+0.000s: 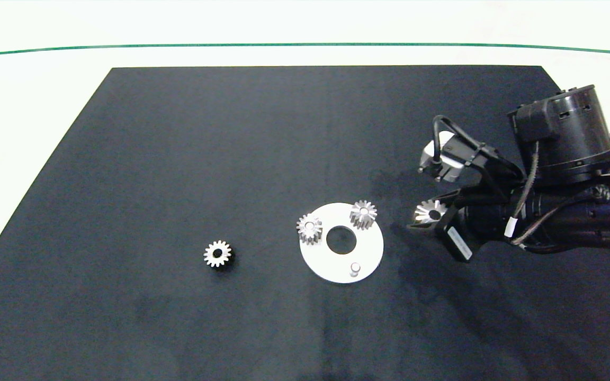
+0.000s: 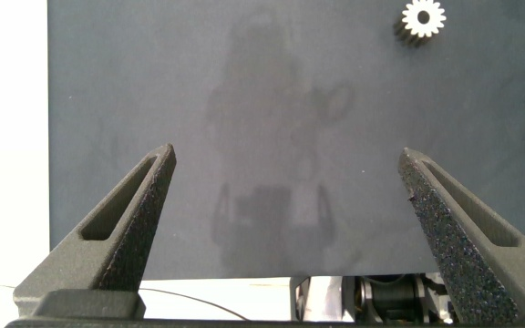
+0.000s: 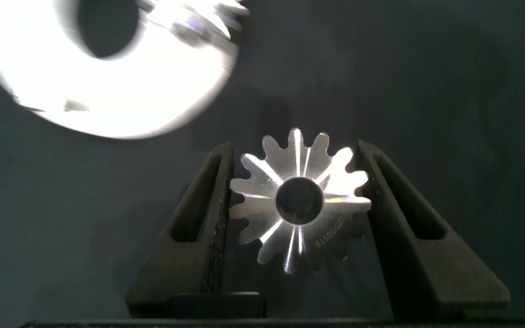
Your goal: Remove an incorrectly installed larger gear and replace it with the correct smaller gear
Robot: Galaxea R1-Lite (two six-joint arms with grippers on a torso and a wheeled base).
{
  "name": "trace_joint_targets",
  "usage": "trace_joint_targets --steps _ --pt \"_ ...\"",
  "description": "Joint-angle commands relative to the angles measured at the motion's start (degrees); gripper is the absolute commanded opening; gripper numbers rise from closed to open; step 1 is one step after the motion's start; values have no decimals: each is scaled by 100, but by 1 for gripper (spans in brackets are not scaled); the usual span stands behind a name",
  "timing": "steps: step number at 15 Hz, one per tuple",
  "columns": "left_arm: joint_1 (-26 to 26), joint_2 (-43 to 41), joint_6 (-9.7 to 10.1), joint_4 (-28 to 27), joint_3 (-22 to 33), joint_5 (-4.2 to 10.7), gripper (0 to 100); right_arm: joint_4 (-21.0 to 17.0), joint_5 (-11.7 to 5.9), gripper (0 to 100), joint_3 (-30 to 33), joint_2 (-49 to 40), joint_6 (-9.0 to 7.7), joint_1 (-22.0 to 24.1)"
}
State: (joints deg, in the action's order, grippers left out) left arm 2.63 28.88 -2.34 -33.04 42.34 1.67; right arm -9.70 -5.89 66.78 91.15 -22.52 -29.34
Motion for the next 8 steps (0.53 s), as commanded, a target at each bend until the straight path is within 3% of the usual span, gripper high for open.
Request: trace_joint_targets --steps 1,4,8 --pt "0 4 -3 -19 -15 9 100 30 61 28 -227 -80 -7 728" --pt "0 4 -3 -19 -15 9 100 144 281 28 -315 35 -7 1176" --pt "0 4 -12 -10 -6 26 100 223 387 28 -332 96 -7 1370"
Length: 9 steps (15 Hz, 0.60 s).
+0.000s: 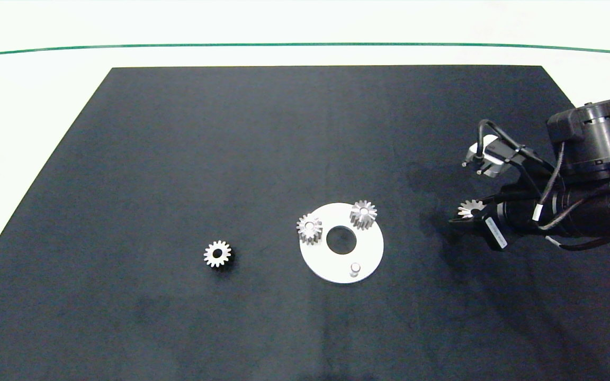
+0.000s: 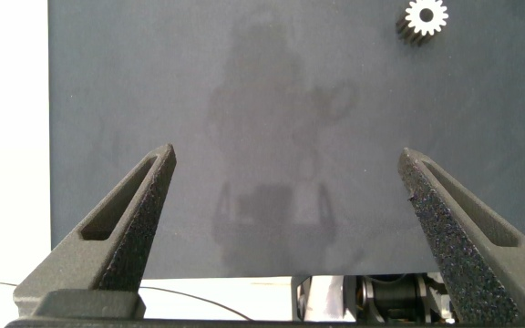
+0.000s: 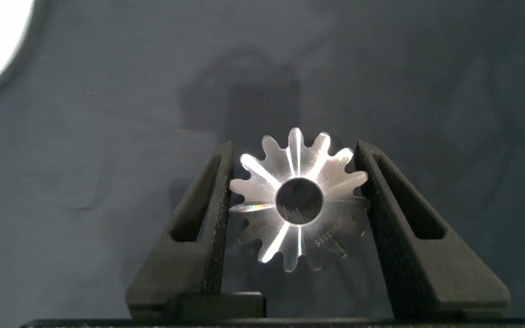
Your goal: Remove an incorrectly installed larger gear and replace it with the correct smaller gear
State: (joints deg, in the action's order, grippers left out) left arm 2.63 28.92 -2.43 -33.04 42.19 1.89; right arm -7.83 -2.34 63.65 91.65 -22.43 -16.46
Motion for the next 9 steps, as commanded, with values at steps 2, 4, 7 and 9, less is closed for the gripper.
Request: trace_joint_targets --steps 2,4,7,9 --pt "0 9 -4 -10 8 4 100 80 32 28 -54 81 -16 125" --pt "-8 0 -4 -10 8 4 100 176 23 28 -177 134 -25 152" --pt "-8 -9 -4 -10 8 4 100 598 -21 28 -415 239 -33 187" --pt "-17 -9 -4 -10 8 4 100 721 -30 28 -485 239 -33 196"
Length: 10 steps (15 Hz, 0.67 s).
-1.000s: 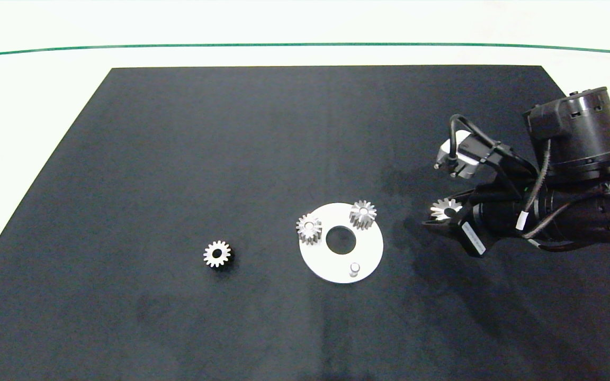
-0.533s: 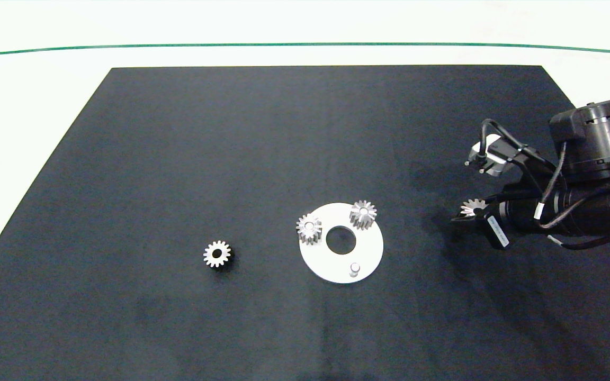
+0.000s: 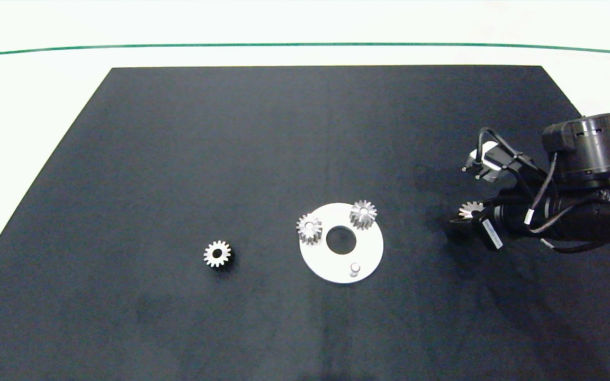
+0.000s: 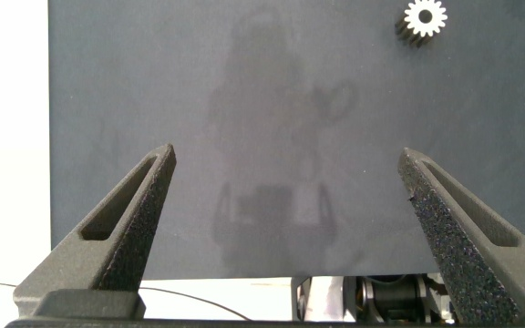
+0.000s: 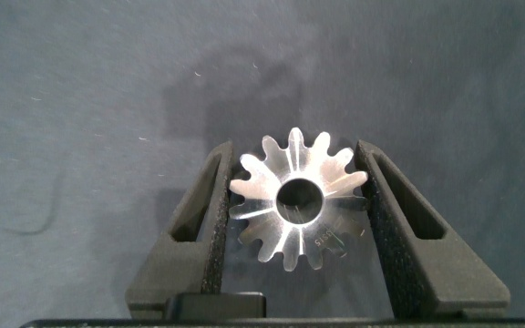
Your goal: Remove an incorrectly installed larger gear and replace it with the correct smaller gear
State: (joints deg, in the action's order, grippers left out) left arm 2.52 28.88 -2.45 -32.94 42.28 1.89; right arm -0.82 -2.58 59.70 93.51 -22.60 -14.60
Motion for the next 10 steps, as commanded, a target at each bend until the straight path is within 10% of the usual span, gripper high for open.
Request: trace_joint_targets --steps 1,3,4,10 --pt "3 -5 -1 -20 0 4 100 20 -5 28 -99 53 -16 19" --pt "3 -5 -1 -20 0 4 100 3 4 28 -99 44 -25 28" --pt "3 4 -1 -20 0 4 100 3 30 100 -99 44 -25 37" --pt "3 -14 -1 -20 0 4 100 -15 48 100 -204 -35 -34 28"
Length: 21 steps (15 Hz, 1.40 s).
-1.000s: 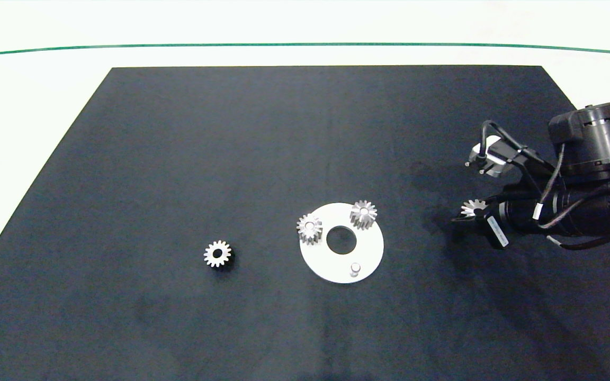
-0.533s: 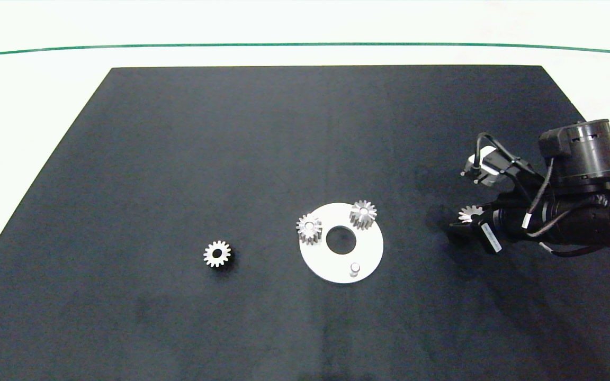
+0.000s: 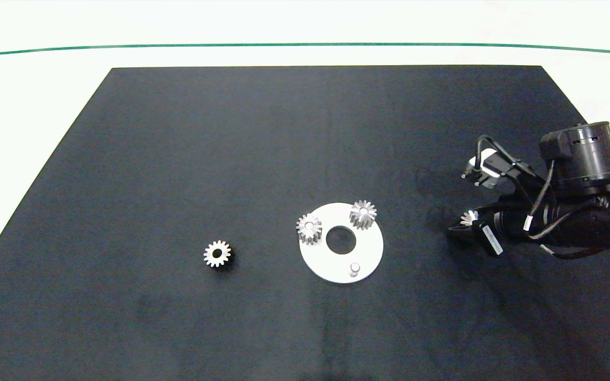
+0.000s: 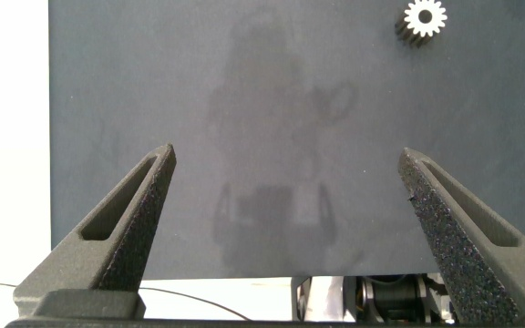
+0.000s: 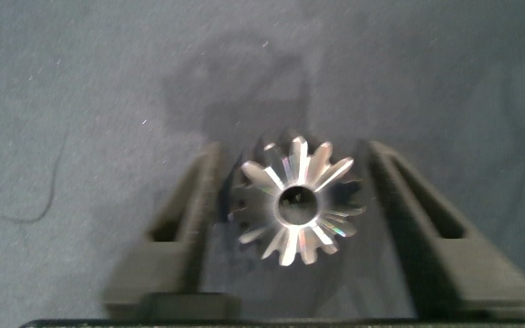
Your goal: Remove an incorrectly installed larger gear and replace it with the correct smaller gear
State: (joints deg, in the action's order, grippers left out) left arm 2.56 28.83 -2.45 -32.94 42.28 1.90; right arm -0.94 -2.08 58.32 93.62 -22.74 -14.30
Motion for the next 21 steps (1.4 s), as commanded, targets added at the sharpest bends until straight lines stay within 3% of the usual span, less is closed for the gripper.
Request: trace_joint_targets --steps 1,4,7,10,12,16,18,21 --pt "8 9 -10 -20 26 3 100 -12 -2 100 -172 -222 -20 6" --pt "60 61 -291 42 35 -23 100 -20 41 100 -427 -811 -12 112" --pt "157 184 -695 33 -9 -181 100 -73 173 100 -611 -1531 -3 349" --pt "324 527 -977 33 -9 -190 100 -680 200 100 -567 -2226 6 472" --pt "491 738 -1038 42 -9 -199 100 -847 226 100 -567 -2551 6 463" --pt "887 1520 -1170 560 -18 -199 100 -1277 244 100 -418 -3061 59 454" --pt "1475 1968 -1188 956 -88 -190 100 -1321 244 100 -365 -3175 243 454" --pt "2179 2505 -1205 1914 -510 -164 100 -1418 244 100 -374 -3236 261 454"
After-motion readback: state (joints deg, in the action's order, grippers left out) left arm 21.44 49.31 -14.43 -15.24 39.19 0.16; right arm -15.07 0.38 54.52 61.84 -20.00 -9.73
